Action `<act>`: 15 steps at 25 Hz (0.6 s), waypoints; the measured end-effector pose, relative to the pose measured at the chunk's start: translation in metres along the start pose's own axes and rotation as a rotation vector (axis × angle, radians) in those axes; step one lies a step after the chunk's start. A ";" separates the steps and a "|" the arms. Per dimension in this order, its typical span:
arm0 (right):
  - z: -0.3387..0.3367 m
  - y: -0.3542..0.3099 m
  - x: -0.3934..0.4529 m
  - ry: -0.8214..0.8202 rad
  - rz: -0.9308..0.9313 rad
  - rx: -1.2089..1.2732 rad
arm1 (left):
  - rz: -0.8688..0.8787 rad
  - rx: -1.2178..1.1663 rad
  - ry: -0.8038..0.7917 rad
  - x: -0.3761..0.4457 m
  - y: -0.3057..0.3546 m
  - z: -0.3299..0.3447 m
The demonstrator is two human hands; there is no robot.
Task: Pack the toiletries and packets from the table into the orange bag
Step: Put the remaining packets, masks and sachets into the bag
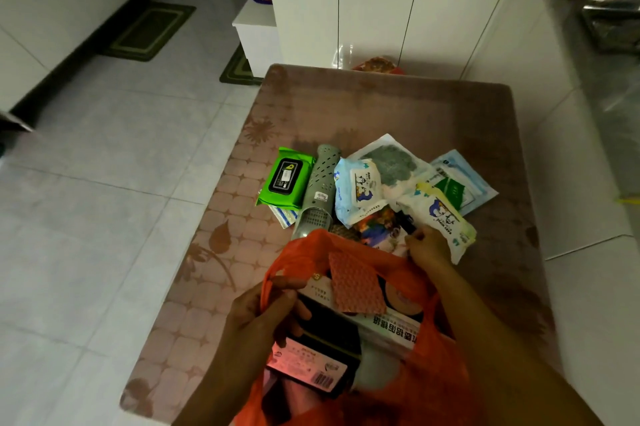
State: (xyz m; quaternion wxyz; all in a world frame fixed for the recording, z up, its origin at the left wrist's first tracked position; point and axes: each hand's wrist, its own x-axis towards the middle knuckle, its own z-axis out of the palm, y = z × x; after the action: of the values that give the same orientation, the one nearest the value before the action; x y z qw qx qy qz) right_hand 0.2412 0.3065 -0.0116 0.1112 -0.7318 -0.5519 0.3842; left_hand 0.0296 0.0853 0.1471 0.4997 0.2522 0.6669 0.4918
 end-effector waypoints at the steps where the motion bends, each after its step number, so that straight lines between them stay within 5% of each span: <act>1: -0.007 -0.004 -0.004 0.051 -0.048 0.055 | 0.002 0.002 -0.005 0.001 0.000 -0.001; 7: -0.096 -0.044 -0.106 0.067 -0.427 0.429 | 0.014 -0.073 -0.058 0.004 0.002 0.000; 10: -0.131 -0.052 -0.176 0.079 -0.387 0.749 | 0.018 -0.118 -0.070 0.004 0.001 -0.002; 12: -0.142 -0.047 -0.203 -0.053 -0.335 1.016 | 0.022 -0.124 -0.068 0.003 0.000 -0.001; 15: -0.116 -0.029 -0.207 -0.234 -0.183 1.043 | 0.031 -0.109 -0.058 0.001 -0.001 0.001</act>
State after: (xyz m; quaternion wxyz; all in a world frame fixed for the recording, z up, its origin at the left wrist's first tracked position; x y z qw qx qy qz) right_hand 0.2804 0.1629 0.1752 0.4303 -0.4807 -0.3580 0.6750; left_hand 0.0299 0.0863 0.1459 0.5240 0.2490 0.6206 0.5275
